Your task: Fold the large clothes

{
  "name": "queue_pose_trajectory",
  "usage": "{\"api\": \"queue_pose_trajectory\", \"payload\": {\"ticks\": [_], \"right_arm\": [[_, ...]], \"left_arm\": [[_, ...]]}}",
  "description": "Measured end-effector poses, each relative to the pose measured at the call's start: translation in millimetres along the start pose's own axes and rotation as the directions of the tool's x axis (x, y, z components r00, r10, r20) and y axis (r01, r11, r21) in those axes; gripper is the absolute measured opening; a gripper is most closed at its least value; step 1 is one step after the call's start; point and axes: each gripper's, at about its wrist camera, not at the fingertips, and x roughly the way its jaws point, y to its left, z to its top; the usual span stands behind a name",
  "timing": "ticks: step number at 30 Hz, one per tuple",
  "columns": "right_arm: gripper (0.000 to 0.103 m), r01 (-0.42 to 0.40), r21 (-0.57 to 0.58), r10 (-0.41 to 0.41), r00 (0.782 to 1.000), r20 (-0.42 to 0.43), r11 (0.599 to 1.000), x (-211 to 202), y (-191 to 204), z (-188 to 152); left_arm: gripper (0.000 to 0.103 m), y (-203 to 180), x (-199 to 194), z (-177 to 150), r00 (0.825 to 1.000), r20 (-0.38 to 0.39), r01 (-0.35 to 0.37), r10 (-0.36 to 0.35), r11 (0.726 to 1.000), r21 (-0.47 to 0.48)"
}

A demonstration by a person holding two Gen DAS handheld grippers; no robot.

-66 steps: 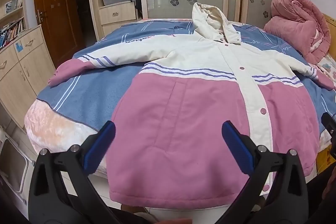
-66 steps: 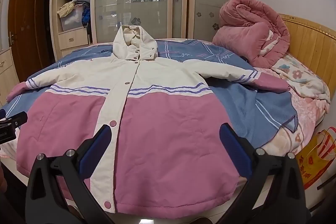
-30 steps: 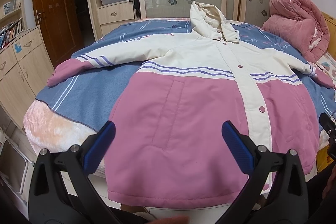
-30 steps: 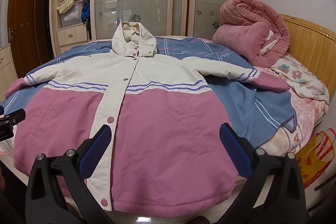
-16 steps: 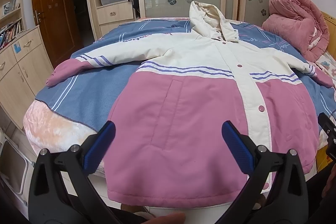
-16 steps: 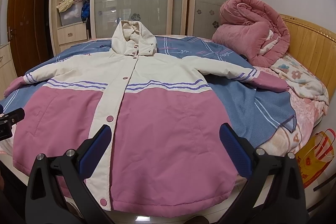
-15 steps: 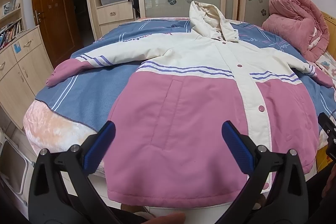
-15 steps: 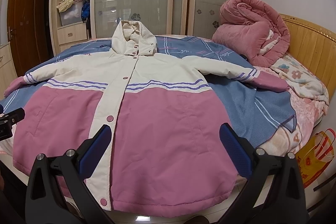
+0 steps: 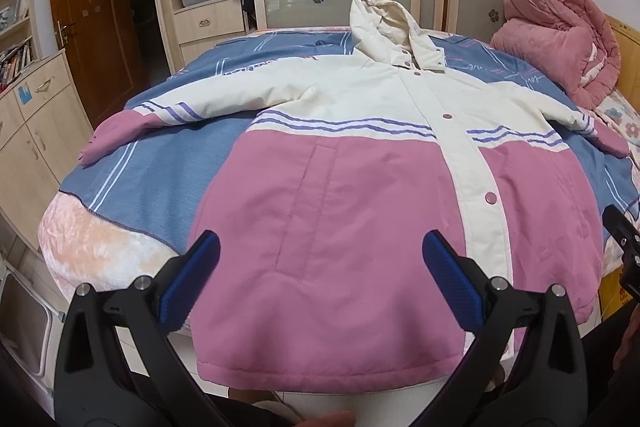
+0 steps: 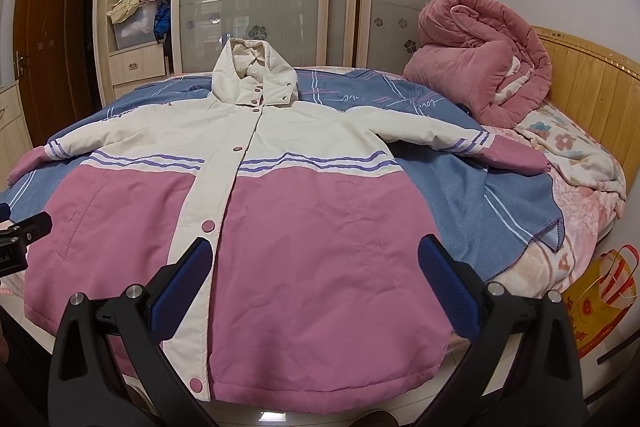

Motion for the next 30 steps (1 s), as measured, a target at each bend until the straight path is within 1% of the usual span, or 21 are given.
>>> {"api": "queue_pose_trajectory", "payload": {"ticks": [4, 7, 9, 12, 19, 25, 30], "right_arm": [[0.102, 0.001, 0.004, -0.001, 1.000, -0.003, 1.000, 1.2, 0.8, -0.4], [0.102, 0.000, 0.001, 0.000, 1.000, -0.004, 1.000, 2.6, 1.4, -0.1], [0.102, -0.002, 0.002, 0.002, 1.000, -0.004, 1.000, 3.1, 2.0, 0.7], [0.102, 0.000, 0.001, 0.000, 1.000, -0.006, 1.000, 3.1, 1.7, 0.2], [0.102, 0.000, -0.003, 0.000, 1.000, -0.012, 1.000, 6.6, 2.5, -0.4], [0.102, -0.002, 0.005, 0.002, 1.000, -0.013, 1.000, 8.1, 2.3, -1.2], [0.102, -0.004, 0.005, 0.004, 1.000, -0.014, 1.000, 8.0, 1.2, -1.3]], "left_arm": [[0.101, -1.7, 1.7, -0.3, 1.000, -0.005, -0.006, 0.006, 1.000, 0.018], [0.101, -5.2, 3.0, -0.7, 1.000, -0.011, 0.012, -0.011, 0.999, 0.041], [0.101, -8.6, 1.6, -1.9, 1.000, 0.000, 0.020, -0.020, 0.998, 0.058], [0.101, -13.8, 0.1, -3.6, 1.000, 0.015, 0.003, -0.004, 0.997, 0.081], [0.101, -13.3, 2.9, -5.5, 1.000, -0.001, 0.000, 0.000, 0.997, 0.076], [0.101, -11.2, 3.6, -6.2, 1.000, 0.007, 0.000, -0.001, 0.997, 0.073], [0.101, -8.5, 3.2, -8.0, 1.000, 0.013, -0.013, 0.012, 0.998, 0.066]]}}
